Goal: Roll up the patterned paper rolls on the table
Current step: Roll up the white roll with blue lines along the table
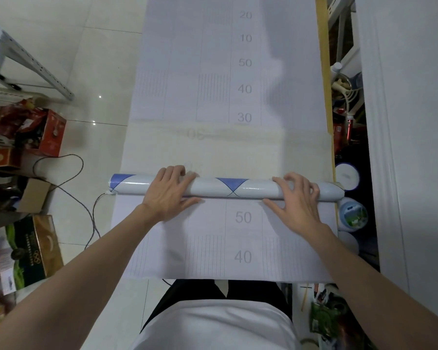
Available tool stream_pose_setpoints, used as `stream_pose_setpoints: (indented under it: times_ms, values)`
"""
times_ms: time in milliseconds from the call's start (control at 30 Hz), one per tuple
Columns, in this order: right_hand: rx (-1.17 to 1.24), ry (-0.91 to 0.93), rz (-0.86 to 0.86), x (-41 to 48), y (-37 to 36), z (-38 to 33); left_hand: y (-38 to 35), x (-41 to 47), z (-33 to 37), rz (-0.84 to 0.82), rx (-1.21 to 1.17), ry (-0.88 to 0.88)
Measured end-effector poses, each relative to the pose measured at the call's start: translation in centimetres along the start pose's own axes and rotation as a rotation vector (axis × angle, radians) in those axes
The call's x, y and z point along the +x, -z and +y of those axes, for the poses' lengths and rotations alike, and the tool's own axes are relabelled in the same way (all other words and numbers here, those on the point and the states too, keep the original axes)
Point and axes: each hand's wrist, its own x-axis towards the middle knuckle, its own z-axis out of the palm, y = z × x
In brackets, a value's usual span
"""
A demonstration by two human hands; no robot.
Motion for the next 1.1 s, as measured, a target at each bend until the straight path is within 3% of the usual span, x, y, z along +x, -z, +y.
stream_pose_setpoints:
  times_ms: [200, 333, 1100]
  values:
    - [0.044, -0.016, -0.026, 0.2, 0.3, -0.2, 0.2, 0.1, -0.2, -0.065, -0.051, 0.005]
    - [0.030, 0.007, -0.042, -0.4, -0.1, 0.4, -0.1, -0.5, -0.2, 0.000, -0.037, 0.001]
    - [0.014, 0.027, -0.049, -0.4, 0.1, 0.4, -0.1, -0.5, 0.7, 0.013, -0.002, 0.029]
